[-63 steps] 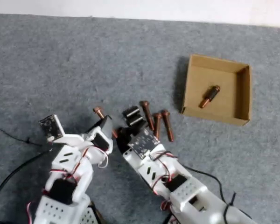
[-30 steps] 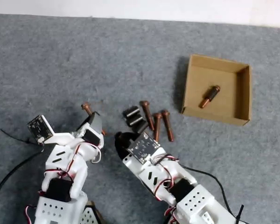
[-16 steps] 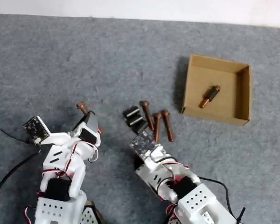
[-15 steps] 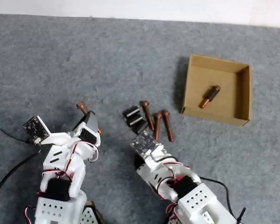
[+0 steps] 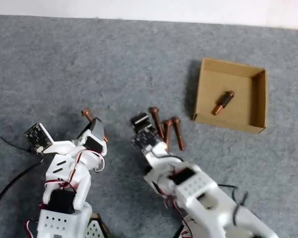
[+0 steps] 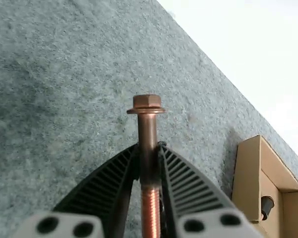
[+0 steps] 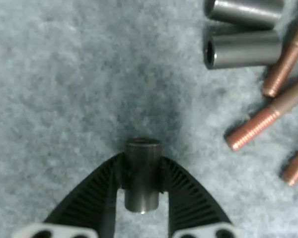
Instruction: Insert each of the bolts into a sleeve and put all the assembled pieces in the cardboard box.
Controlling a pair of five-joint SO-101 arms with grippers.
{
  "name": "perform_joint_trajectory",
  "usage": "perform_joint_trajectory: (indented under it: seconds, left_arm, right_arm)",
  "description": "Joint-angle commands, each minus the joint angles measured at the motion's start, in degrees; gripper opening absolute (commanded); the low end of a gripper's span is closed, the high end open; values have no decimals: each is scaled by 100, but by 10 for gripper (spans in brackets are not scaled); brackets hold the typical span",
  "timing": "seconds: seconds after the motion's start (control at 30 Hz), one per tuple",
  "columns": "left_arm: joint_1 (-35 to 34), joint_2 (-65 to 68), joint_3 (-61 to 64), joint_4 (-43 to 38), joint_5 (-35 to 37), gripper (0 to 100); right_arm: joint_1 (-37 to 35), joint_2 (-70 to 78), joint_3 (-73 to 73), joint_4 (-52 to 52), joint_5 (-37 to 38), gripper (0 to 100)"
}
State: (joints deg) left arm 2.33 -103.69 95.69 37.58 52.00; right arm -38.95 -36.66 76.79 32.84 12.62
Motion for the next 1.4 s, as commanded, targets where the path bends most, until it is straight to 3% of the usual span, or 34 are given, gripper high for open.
perform_joint_trajectory:
  seconds: [0.0,0.23,0.67,0.83,1.07,1.37]
  left_arm:
    - [-48,-101,-92,-70,9,4]
    - [-48,-101,-92,-70,9,4]
    - [-48,-101,-92,-70,9,4]
    - [-48,-101,-92,-70,9,4]
    - [-48,-101,-92,-70,0,4]
    - [-48,-101,-92,-70,0,4]
  right_arm:
    - [75,1525,-796,-163,35,5]
    - [75,2211,-1684,365,62,5]
    - [75,2211,-1754,365,62,5]
    - [514,2149,-1763,365,35,5]
    - [673,831,-1244,251,62,5]
    - [690,-1429,558,-1226,62,5]
